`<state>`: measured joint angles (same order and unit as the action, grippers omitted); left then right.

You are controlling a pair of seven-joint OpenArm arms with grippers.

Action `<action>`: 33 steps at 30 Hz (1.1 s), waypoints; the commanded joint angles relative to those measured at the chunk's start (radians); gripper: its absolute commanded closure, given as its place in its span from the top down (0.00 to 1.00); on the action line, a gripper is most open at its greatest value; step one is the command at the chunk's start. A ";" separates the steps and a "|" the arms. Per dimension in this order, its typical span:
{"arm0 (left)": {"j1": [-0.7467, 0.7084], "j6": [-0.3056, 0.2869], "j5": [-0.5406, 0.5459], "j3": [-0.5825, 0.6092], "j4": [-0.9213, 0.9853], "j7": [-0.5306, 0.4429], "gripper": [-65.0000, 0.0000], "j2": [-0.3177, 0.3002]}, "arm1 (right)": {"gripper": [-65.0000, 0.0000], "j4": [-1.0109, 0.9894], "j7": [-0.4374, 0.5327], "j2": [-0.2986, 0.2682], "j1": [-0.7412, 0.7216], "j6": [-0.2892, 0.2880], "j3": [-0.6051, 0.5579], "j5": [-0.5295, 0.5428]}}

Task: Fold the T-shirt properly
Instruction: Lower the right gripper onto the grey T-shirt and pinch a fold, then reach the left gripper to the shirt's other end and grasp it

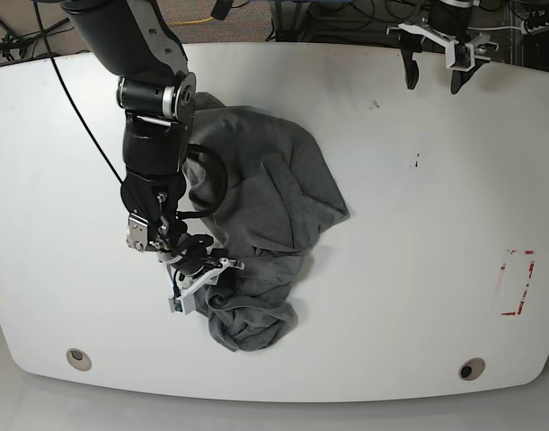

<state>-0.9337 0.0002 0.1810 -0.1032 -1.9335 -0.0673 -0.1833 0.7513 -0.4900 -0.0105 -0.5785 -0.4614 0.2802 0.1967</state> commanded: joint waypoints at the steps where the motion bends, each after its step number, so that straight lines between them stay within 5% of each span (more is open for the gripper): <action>1: 0.048 0.002 -0.002 0.006 -0.017 0.059 0.67 -0.002 | 0.00 0.020 0.021 -0.004 -0.047 -0.009 0.000 0.017; 15: 0.431 -0.010 -0.001 0.290 -0.011 0.518 0.67 0.001 | 0.00 0.394 -0.218 -0.003 0.004 -0.009 0.000 0.016; 22: 0.520 -0.234 0.004 0.334 0.085 0.570 0.67 0.063 | 0.00 0.442 -0.230 -0.001 0.013 -0.012 -0.003 0.010; 33: 0.646 -0.243 0.005 0.343 0.256 0.659 0.67 0.156 | 0.00 0.443 -0.227 -0.001 0.018 -0.013 -0.003 0.010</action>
<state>-0.3016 -0.2409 0.1814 0.2356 -1.6913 0.5797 -0.0410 1.1717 -0.7410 -0.0078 -0.5278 -0.4713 0.2775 0.1905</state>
